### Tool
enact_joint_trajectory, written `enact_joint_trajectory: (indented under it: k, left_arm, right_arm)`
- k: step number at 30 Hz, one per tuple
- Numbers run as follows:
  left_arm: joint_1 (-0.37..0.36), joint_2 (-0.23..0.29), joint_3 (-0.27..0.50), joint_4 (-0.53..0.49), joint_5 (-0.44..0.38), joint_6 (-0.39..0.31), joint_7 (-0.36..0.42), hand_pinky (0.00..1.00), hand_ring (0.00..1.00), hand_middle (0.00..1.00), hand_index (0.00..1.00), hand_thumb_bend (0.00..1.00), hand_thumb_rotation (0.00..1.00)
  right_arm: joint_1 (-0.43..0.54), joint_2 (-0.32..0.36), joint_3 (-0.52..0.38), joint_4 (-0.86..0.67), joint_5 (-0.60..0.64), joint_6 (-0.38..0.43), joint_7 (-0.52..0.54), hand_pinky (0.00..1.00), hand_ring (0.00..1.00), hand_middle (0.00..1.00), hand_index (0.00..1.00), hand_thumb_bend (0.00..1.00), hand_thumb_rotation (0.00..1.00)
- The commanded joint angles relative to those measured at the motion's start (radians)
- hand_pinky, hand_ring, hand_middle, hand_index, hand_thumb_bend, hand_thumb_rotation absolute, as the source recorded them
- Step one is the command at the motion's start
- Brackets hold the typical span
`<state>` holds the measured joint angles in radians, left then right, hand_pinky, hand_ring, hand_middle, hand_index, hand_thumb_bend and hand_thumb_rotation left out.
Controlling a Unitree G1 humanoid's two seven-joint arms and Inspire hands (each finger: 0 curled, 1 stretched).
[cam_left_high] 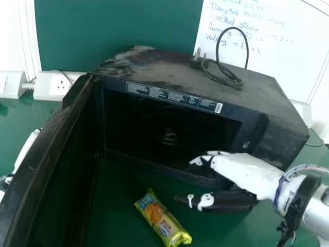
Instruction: Put biscuit inside oven
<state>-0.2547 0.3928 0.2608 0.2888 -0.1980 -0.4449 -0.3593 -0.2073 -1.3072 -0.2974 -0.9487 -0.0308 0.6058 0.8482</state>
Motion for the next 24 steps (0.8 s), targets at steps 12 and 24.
enact_joint_trajectory:
  k: [12,24]
  left_arm:
    - [-0.012,-0.015,-0.005,0.035,-0.017,-0.047,-0.026,0.32,0.39,0.43,0.48,0.51,0.06]
    - [-0.014,-0.015,-0.008,0.031,-0.006,-0.042,-0.019,0.34,0.39,0.42,0.48,0.51,0.06]
  right_arm:
    - [0.035,0.005,0.283,-0.098,-0.221,0.204,-0.071,0.78,0.89,0.92,0.93,0.95,0.64]
    - [-0.012,0.127,0.536,-0.098,-0.447,0.263,-0.021,0.77,0.92,0.94,0.96,0.92,0.63]
